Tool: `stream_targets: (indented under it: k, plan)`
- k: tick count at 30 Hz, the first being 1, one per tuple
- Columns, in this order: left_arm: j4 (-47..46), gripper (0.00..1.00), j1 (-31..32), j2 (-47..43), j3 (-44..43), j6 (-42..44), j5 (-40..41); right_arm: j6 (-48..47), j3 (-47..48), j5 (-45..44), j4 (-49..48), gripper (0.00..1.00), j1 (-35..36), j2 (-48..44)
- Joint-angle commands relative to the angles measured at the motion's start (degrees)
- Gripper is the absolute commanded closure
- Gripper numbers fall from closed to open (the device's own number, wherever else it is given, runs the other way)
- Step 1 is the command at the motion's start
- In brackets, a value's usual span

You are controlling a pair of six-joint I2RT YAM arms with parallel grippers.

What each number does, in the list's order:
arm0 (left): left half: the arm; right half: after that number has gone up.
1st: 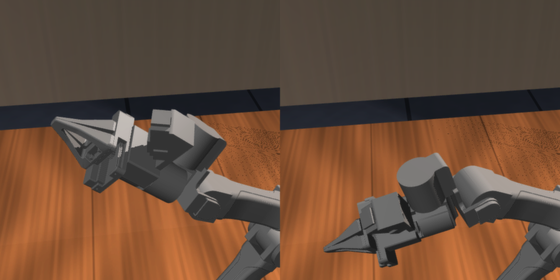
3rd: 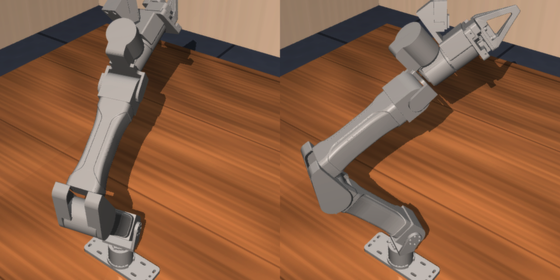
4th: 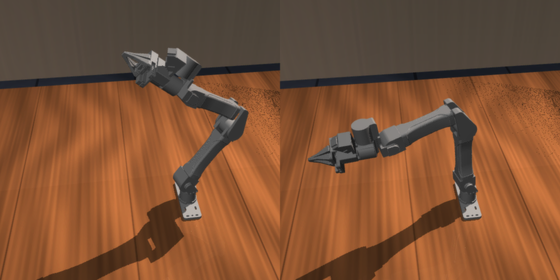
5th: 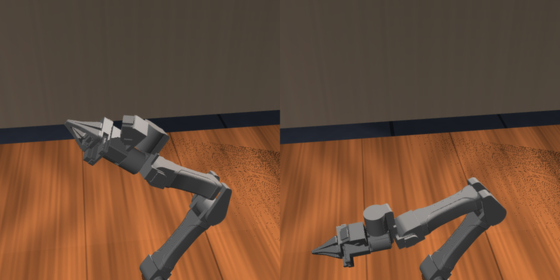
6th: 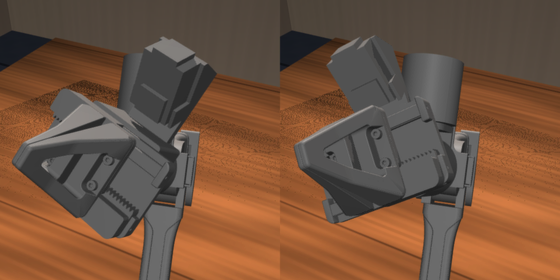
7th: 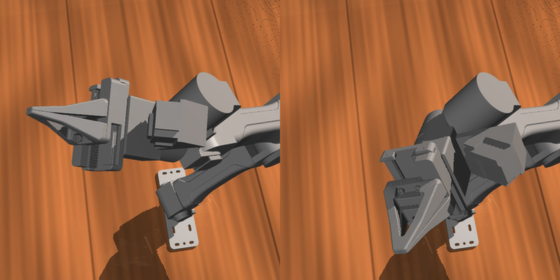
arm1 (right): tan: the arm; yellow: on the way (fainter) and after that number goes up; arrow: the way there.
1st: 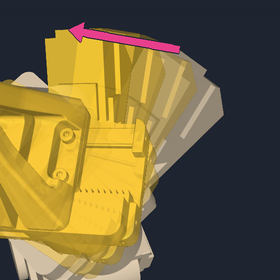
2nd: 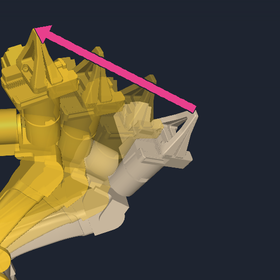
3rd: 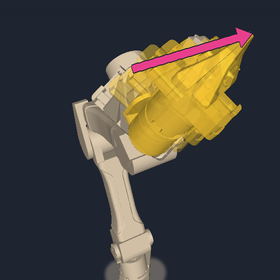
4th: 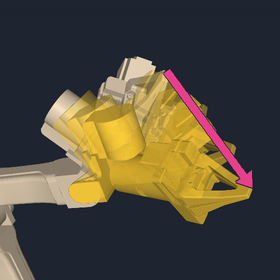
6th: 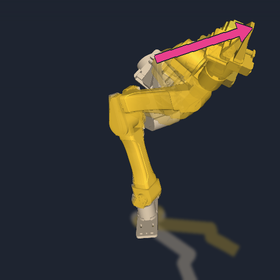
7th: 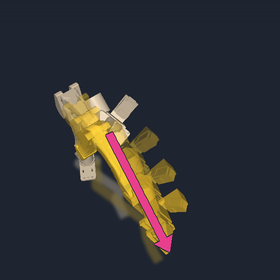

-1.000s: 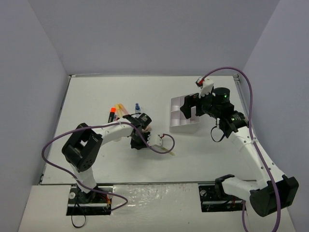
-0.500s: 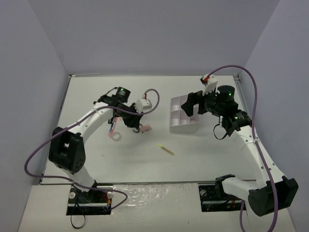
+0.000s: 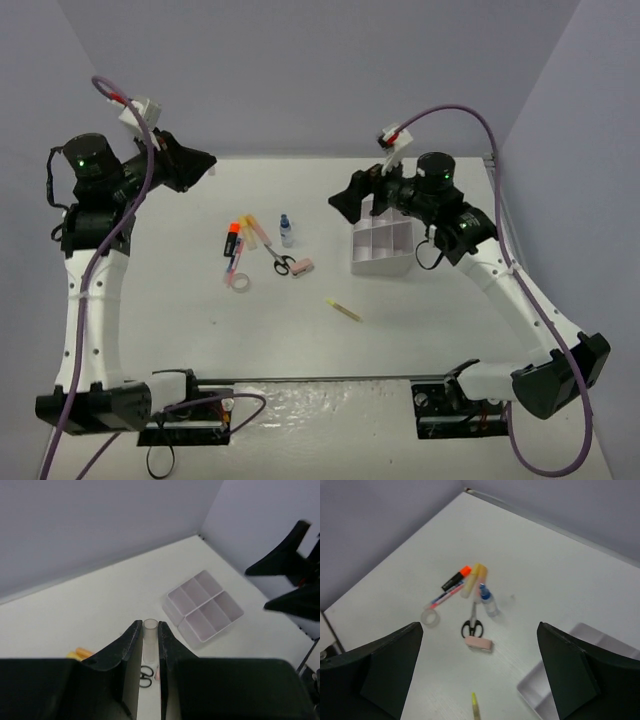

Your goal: Sort the stationery into containers

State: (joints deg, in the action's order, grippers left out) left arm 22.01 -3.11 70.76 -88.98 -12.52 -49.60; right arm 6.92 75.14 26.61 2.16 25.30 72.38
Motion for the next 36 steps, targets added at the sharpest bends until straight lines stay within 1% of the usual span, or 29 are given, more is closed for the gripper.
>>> stream_targets:
  k: [1,3,4,5,7,8,9,11,14,17,20,22,23,24,25,26,27,28,30,32,35,36]
  plan:
    - [-16.36,1.0,0.48,-8.45,2.56,-12.5,-1.99,2.01,3.03,3.07,-14.28,0.04,10.81,3.36]
    - [-29.05,1.0,0.71,-11.34,7.73,-16.31,-3.56,3.2,2.9,5.99,-21.44,0.04,13.6,5.12]
    - [-33.82,1.0,0.84,-12.57,10.18,-17.82,-4.45,3.56,2.84,7.95,-24.35,0.03,14.57,5.8]
    - [-35.92,1.0,0.89,-13.14,11.65,-18.43,-5.45,3.42,2.89,10.5,-26.07,0.03,14.78,6.21]
    - [-39.82,1.0,1.18,-13.45,13.3,-17.99,-9.95,0.23,2.73,14.05,-26.86,0.03,14.78,6.29]
    - [-42.64,1.0,1.18,-13.98,14.35,-15.63,-12.25,-2.07,2.56,13.47,-24.94,0.02,14.61,5.94]
    - [-43.35,1.0,2.12,-14.5,14.79,-13.64,-14.42,-5.95,2.3,12.78,-23.81,0.0,14.18,5.42]
    - [-43.17,1.0,3.48,-15.96,15.54,-8.62,-17.2,-7.4,1.45,12.22,-22.13,0.0,13.24,5.34]
    - [-45.07,1.0,5.83,-17.49,17.19,-6.08,-18.94,-8.54,0.88,13.94,-22.18,0.0,12.6,5.87]
    - [-47.82,1.0,5.84,-17.5,18.33,-8.16,-19.19,-4.48,0.49,15.95,-28.68,0.03,13.84,7.37]
    - [-48.23,1.0,6.5,-18.16,19.07,-8.75,-21.67,-0.69,0.62,18.5,-36.25,0.09,14.64,9.05]
    - [-46.89,1.0,7.24,-19.16,19.86,-6.64,-23.34,2.38,0.71,22.49,-41.33,0.14,14.77,9.88]
    - [-46.65,1.0,7.28,-19.32,20.22,-5.27,-23.62,2.54,0.72,22.72,-41.64,0.15,14.69,9.98]
    - [-45.14,1.0,7.52,-20.29,20.64,-3.51,-25.34,3.37,0.8,24.14,-43.28,0.2,14.69,10.52]
    - [-43.84,1.0,7.61,-20.86,20.93,-0.58,-26.49,3.4,0.8,25.51,-43.21,0.22,14.69,10.66]
    - [-41.58,1.0,7.67,-21.82,21.33,5.85,-27.82,2.83,0.81,25.58,-42.26,0.24,14.69,10.58]
    - [-36.08,1.0,7.6,-23.59,21.47,10.78,-29.87,1.12,0.87,25.41,-39.57,0.26,14.71,10.49]
    - [-31.24,1.0,7.6,-24.6,21.38,17.54,-30.09,0.12,0.78,24.77,-37.95,0.26,14.78,10.39]
    - [-17.1,1.0,7.6,-27.19,21.26,35.07,-29.51,-1.19,0.37,24.06,-35.23,0.26,14.69,10.02]
    - [-14.84,1.0,7.51,-27.52,21.58,38.86,-28.43,-1.2,-0.17,23.63,-35.2,0.26,14.7,9.71]
    - [-11.58,1.0,7.68,-27.52,22.0,39.58,-26.71,-0.77,-0.69,22.44,-35.21,0.26,14.96,9.63]
    - [-13.18,1.0,7.68,-27.08,22.4,36.66,-24.82,-0.33,-0.78,22.39,-35.86,0.26,15.35,9.84]
